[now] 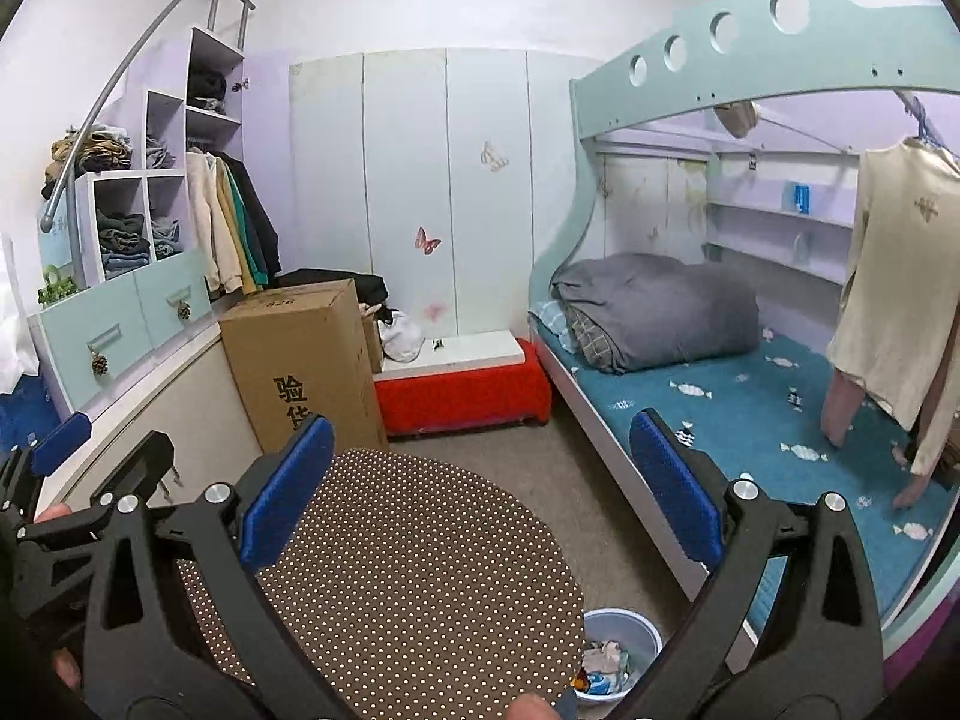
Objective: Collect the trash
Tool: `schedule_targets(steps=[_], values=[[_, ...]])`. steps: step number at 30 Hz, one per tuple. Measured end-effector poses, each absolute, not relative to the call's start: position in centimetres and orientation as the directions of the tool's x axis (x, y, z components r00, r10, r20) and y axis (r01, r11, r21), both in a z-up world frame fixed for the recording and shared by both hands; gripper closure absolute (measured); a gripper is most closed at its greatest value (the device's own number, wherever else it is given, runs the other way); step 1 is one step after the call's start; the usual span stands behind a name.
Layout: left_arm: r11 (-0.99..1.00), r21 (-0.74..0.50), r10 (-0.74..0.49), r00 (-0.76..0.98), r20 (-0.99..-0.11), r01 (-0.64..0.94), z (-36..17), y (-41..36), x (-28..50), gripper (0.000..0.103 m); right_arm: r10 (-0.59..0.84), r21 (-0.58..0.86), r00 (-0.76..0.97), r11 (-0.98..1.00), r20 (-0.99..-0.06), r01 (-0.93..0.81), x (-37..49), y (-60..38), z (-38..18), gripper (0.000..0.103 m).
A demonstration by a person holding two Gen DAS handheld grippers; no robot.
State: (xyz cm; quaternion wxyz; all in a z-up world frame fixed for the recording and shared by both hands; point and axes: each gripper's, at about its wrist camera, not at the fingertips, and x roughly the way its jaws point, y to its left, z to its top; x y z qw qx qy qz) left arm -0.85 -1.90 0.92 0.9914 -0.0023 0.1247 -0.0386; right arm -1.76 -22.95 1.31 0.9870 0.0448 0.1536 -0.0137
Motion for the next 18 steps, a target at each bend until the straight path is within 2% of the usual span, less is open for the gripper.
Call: schedule_targets(steps=[18], values=[[0.995, -0.035, -0.095, 0.971, -0.220, 0.089, 1.7, -2.4, -2.2, 0.005, -0.019, 0.083, 0.959, 0.996, -0.282, 0.044, -2.6, -23.4, 1.9, 0.006]])
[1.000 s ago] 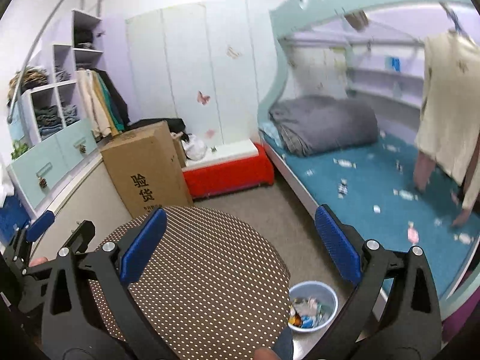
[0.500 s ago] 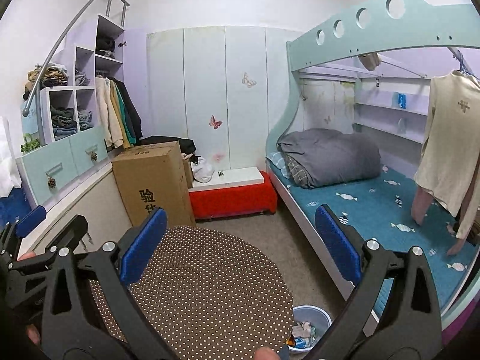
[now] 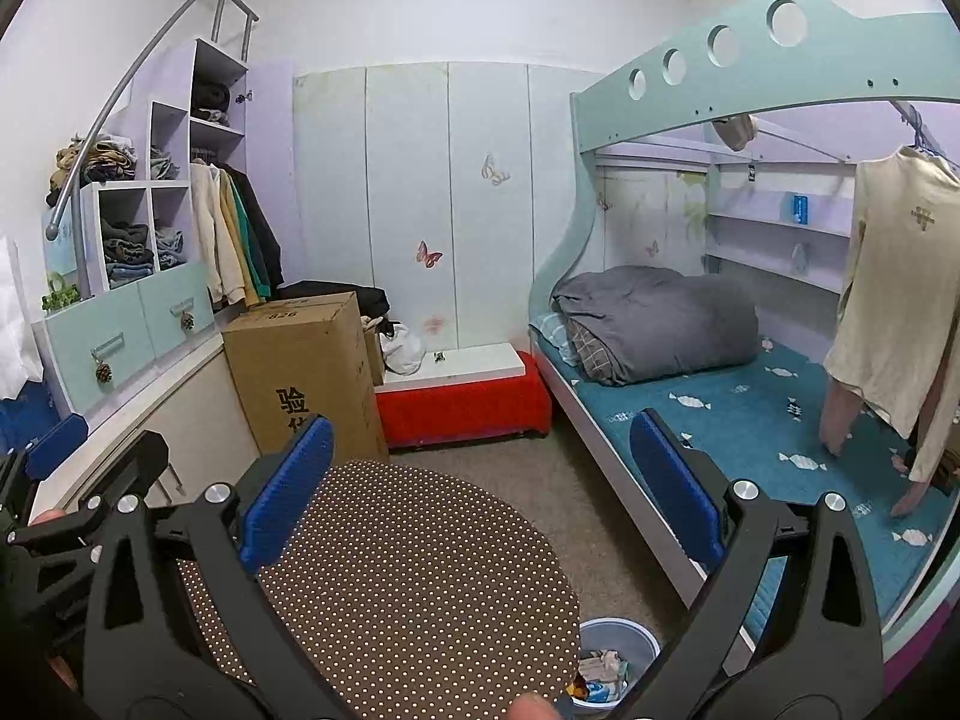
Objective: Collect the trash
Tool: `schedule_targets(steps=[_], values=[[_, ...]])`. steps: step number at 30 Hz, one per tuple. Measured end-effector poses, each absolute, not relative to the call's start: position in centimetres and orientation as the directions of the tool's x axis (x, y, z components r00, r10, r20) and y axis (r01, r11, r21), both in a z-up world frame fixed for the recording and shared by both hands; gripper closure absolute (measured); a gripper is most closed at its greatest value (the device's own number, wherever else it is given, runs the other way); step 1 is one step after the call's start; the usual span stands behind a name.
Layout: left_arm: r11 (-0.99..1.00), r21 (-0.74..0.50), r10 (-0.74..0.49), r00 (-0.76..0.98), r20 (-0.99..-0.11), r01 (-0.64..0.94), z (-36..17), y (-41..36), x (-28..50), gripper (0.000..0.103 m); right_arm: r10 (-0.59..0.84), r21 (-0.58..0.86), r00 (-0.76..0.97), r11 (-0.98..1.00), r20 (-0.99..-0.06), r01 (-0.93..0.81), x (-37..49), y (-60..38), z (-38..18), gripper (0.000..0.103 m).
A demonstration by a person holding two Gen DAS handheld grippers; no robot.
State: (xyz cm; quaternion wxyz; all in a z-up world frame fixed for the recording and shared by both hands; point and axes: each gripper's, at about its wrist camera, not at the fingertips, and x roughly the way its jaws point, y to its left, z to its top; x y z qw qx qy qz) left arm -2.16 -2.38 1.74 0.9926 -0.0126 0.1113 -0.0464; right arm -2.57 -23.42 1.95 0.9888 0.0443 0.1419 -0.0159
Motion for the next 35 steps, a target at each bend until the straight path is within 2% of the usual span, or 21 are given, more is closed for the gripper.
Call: schedule_targets(steps=[25, 35], values=[[0.996, -0.038, -0.090, 0.970, -0.225, 0.083, 1.3, -1.7, -1.2, 0.005, -0.010, 0.099, 0.952, 0.994, -0.305, 0.042, -1.5, -24.0, 1.4, 0.006], [0.997, -0.036, -0.076, 0.961, -0.266, 0.069, 0.7, -1.8, 0.1, 0.005, 0.000, 0.108, 0.948, 0.994, -0.317, 0.036, -1.0, -23.9, 0.8, 0.006]])
